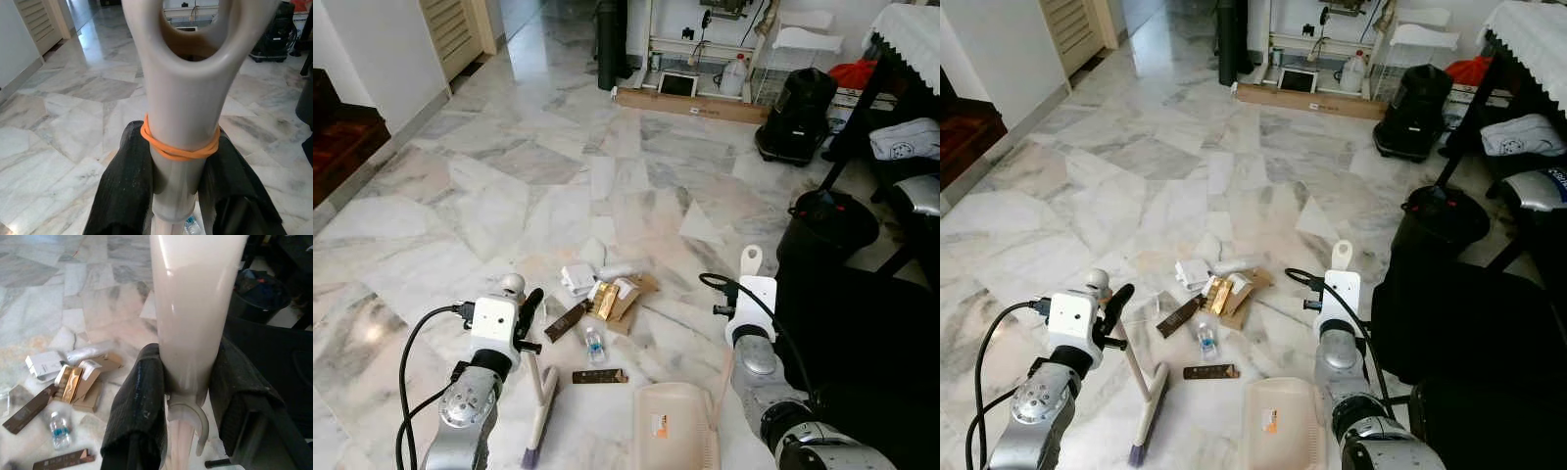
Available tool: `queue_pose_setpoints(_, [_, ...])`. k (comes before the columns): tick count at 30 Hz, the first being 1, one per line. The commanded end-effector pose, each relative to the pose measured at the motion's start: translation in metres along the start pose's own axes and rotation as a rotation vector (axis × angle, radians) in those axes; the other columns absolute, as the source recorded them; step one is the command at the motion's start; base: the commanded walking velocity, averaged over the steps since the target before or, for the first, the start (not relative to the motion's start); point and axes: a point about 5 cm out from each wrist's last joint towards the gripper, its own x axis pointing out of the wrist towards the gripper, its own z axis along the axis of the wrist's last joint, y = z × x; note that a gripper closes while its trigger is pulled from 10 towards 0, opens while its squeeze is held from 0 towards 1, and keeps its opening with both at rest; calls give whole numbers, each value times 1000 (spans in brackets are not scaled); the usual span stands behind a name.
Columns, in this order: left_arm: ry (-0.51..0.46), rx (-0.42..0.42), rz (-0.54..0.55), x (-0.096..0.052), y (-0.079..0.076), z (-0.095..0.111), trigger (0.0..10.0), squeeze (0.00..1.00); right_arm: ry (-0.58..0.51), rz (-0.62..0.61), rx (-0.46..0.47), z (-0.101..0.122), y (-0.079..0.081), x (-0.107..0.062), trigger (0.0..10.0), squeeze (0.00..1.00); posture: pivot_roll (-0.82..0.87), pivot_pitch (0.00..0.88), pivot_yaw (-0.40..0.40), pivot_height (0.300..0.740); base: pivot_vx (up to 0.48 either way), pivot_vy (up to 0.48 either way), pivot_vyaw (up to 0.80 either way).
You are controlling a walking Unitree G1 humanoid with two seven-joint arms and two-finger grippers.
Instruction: Sweep floor
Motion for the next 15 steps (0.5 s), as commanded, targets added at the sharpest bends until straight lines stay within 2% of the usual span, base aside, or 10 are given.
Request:
queue_pose_setpoints(1, [12, 3, -1, 0, 3, 0, 10000, 0, 93, 28, -19, -21, 3, -7, 10000, 0, 107, 138, -41, 740, 0, 0, 0])
queue_pose_setpoints(11, [13, 2, -11, 11, 3, 3, 10000, 0, 237, 85, -78, -39, 4, -12, 10000, 0, 85, 118, -41, 740, 0, 0, 0])
queue_pose_setpoints(15, [11, 0, -10, 13, 4, 3, 10000, 0, 331, 172, -167, -50, 8, -16, 10000, 0, 79, 109, -44, 740, 0, 0, 0])
